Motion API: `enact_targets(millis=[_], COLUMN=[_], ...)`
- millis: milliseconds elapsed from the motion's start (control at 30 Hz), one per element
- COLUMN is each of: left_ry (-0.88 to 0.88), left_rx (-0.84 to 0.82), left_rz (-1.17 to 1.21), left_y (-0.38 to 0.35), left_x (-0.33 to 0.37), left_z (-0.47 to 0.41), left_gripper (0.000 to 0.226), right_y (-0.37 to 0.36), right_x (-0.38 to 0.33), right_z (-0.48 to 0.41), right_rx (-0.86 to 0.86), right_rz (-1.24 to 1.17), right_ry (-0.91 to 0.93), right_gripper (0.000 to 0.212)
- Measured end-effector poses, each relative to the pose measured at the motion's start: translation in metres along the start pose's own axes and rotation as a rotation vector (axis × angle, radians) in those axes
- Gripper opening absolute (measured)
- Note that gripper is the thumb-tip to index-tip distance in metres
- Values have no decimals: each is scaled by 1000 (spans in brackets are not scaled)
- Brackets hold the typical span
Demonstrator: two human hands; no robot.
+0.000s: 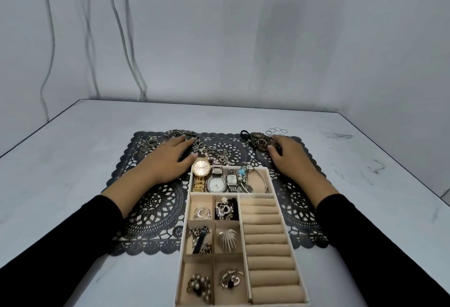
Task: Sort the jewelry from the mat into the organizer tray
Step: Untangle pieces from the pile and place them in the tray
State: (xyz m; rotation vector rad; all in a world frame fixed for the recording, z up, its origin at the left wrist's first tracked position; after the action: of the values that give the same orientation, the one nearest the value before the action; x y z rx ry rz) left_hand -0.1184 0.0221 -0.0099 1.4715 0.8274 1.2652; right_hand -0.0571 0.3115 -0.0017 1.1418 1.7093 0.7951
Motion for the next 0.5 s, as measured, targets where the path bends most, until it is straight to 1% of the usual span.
enact_targets(millis=[100, 167, 267, 400, 500], left_ry=[-9, -16, -47, -89, -90], left_rx=[-19, -13, 43, 132, 174], left_rz=[2, 46, 124, 182, 224], left_y=[0, 2, 10, 20, 25], left_x=[2, 0, -7, -9, -9], left_z=[-7, -11, -17, -21, -24], left_gripper=[59, 54, 43, 32, 26], right_y=[-1, 1, 7, 10, 11], right_x=[9, 16, 30, 42, 45], right_z=[-8, -12, -13, -14, -16], right_rx=[13, 56, 106, 101, 118], right_rz=[4, 13, 26, 20, -18], right_ry=[-5, -4, -35, -52, -62], right_gripper=[41, 35, 30, 30, 26])
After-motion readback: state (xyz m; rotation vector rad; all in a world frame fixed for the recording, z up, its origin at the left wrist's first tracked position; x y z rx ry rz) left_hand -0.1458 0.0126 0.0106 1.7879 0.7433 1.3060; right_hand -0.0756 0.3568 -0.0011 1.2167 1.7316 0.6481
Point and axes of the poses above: each hand's wrist, its own z-axis away from the middle knuckle, its own y-axis out of the back of the hand, x = y × z, the point moved 5 cm from there along -z, towards the middle knuckle, and after that the axes turned 15 degrees about y, right-handed, at the moved point
